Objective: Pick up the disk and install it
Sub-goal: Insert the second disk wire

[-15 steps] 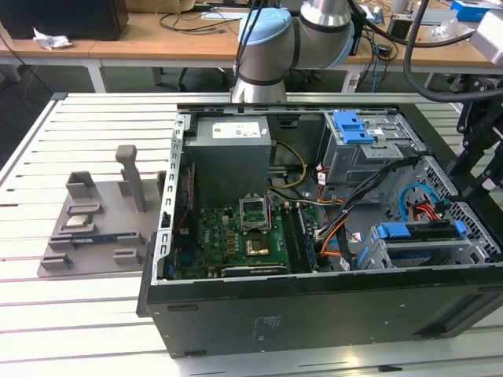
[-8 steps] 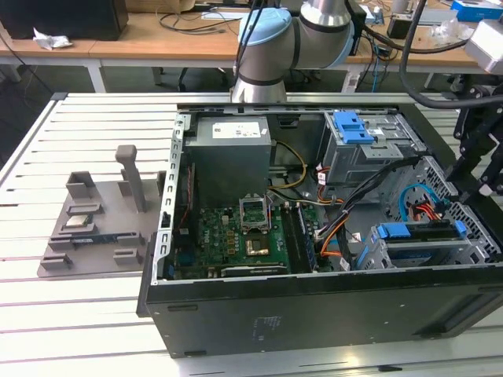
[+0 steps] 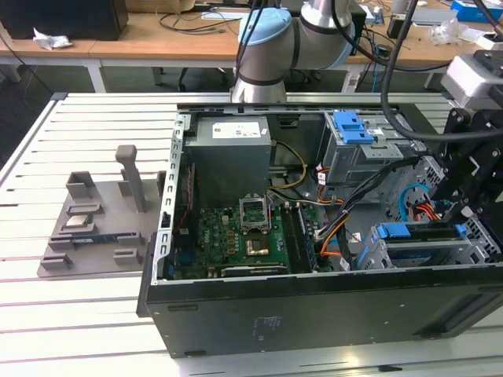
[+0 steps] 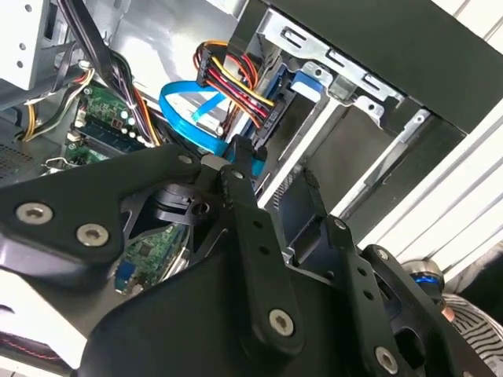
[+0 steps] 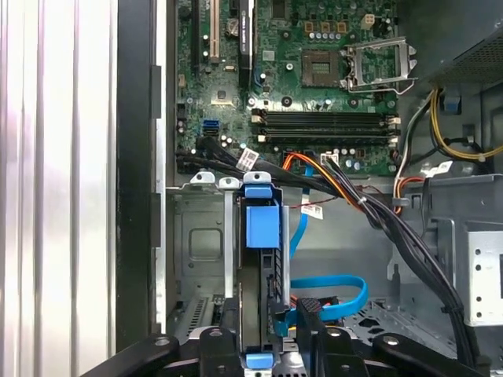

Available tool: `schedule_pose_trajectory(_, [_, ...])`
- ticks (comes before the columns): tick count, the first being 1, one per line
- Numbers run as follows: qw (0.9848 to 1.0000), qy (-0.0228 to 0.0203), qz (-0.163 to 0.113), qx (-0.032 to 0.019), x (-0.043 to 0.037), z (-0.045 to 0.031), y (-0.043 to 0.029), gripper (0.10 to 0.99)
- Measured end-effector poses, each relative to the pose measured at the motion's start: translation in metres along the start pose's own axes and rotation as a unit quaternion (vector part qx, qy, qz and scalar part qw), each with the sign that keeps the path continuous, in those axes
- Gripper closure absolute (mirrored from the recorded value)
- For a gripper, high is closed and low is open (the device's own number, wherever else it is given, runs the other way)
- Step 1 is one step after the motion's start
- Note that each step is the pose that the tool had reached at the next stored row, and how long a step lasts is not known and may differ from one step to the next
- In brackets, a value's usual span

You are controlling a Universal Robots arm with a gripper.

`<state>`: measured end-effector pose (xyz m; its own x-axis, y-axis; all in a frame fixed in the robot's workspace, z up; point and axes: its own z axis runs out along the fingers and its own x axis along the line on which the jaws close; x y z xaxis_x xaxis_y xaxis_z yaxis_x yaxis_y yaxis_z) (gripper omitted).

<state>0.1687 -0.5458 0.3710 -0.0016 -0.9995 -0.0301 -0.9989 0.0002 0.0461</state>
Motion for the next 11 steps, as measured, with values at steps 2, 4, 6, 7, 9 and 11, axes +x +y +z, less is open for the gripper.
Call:
schedule_pose_trajectory(2, [1.0,-0.0005,-0.002,-0.0001,0.0,0.0012,0.0,0.667])
schedule_pose_trajectory(4, [1.0,-0.0005,-0.002,-0.0001,0.0,0.0012,0.0001,0.667])
schedule_pose_trajectory(6, [1.0,-0.0005,-0.002,-0.0001,0.0,0.0012,0.0001,0.667])
schedule_pose_trajectory(7, [1.0,-0.0005,-0.002,-0.0001,0.0,0.0012,0.0001,0.667])
schedule_pose_trajectory(9, [1.0,-0.0005,-0.002,-0.0001,0.0,0.0012,0.0001,0.678])
schedule_pose_trajectory(11, [1.0,-0.0005,-0.002,-0.0001,0.0,0.0012,0.0001,0.812])
